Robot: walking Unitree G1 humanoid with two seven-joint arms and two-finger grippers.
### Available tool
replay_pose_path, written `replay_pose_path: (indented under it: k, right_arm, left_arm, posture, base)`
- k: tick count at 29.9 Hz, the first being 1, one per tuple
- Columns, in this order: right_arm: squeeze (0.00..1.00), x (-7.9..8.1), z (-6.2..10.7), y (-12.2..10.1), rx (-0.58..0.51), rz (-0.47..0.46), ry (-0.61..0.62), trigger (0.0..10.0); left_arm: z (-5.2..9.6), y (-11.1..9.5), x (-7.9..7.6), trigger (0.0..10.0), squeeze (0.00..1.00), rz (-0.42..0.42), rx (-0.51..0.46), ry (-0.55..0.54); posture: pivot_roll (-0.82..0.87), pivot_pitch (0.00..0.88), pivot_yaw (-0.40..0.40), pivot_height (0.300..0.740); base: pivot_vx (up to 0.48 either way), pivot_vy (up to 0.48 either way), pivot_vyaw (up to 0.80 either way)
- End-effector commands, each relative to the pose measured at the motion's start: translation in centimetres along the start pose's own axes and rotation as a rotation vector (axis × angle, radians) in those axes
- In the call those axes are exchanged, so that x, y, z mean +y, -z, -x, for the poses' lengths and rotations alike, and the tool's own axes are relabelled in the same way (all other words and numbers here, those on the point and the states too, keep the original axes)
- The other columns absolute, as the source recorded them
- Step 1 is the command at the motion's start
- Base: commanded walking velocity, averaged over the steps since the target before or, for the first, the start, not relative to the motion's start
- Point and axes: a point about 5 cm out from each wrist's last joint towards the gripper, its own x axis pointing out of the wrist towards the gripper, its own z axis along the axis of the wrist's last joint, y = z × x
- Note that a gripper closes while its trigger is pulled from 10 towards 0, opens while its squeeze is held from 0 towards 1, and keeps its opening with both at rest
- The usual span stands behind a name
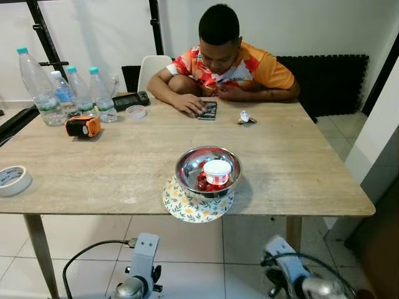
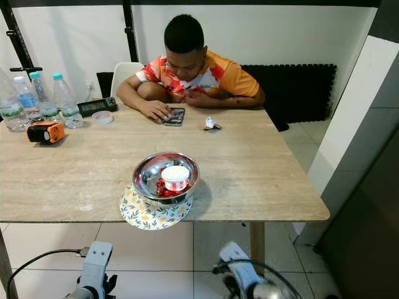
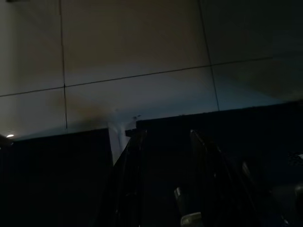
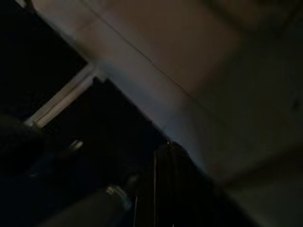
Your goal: Restocking fridge
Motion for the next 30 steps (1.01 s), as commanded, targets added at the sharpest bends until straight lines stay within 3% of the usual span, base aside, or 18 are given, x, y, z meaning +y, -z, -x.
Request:
replay_pose_path:
  k: [1,2,3,8,11,15,16,18,22,30]
  right_arm:
    - [0.00,-0.2,0.1,-1.6,-0.045,0.047,-0.051,10.0]
    - [0.00,-0.2,0.1,-1.6,-0.045,0.047,-0.051,10.0]
    - [0.00,-0.1,0.5,-3.8,-0.103,0.120,-0.139,10.0]
    - [0.00,0.1,1.4,-6.1,-0.147,0.197,-0.235,10.0]
    - [0.00,0.7,2.4,-7.6,-0.209,0.189,-0.330,10.0]
    - [0.00,2.1,5.5,-12.6,-0.470,0.095,-0.551,10.0]
    - [0.00,2.1,5.5,-12.6,-0.470,0.095,-0.551,10.0]
    - [0.00,2.4,6.6,-14.5,-0.573,0.078,-0.587,10.0]
    - [0.00,0.8,6.8,-17.7,-0.703,0.061,-0.406,10.0]
    - [0.00,-2.1,6.5,-19.6,-0.708,-0.050,-0.101,10.0]
  left_arm:
    - [0.2,0.6,0.2,10.0,0.00,0.002,0.022,-0.006]
    - [0.2,0.6,0.2,10.0,0.00,0.002,0.022,-0.006]
    - [0.1,0.6,0.1,10.0,0.00,0.006,0.022,-0.005]
    - [0.2,0.6,0.2,10.0,0.00,0.003,0.022,-0.005]
    - [0.2,0.6,0.2,10.0,0.00,0.001,0.024,-0.004]
    - [0.2,0.7,0.2,10.0,0.00,-0.003,0.026,0.000]
    - [0.2,0.7,0.2,10.0,0.00,-0.003,0.026,0.000]
    - [0.2,0.8,0.1,10.0,0.00,-0.006,0.027,0.002]
    - [0.2,0.7,0.1,10.0,0.00,-0.010,0.025,0.004]
    - [0.2,0.7,0.1,10.0,0.00,-0.017,0.018,0.007]
  posture:
    - [-0.04,0.000,0.007,0.740]
    - [-0.04,0.000,0.007,0.740]
    - [-0.04,0.000,0.003,0.740]
    - [-0.04,0.001,0.004,0.740]
    - [-0.04,0.002,0.004,0.740]
    - [-0.05,0.003,0.004,0.740]
    - [-0.05,0.003,0.004,0.740]
    - [-0.05,0.003,0.001,0.740]
    - [-0.04,0.000,-0.001,0.740]
    - [-0.04,0.003,-0.005,0.740]
  base:
    - [0.000,0.000,0.00]
    - [0.000,0.000,0.00]
    - [0.000,0.000,0.00]
    - [0.000,0.000,0.00]
    - [0.000,0.000,0.00]
    - [0.000,0.000,0.00]
    - [0.000,0.000,0.00]
    - [0.000,0.000,0.00]
    - [0.000,0.000,0.00]
    - [0.000,0.000,0.00]
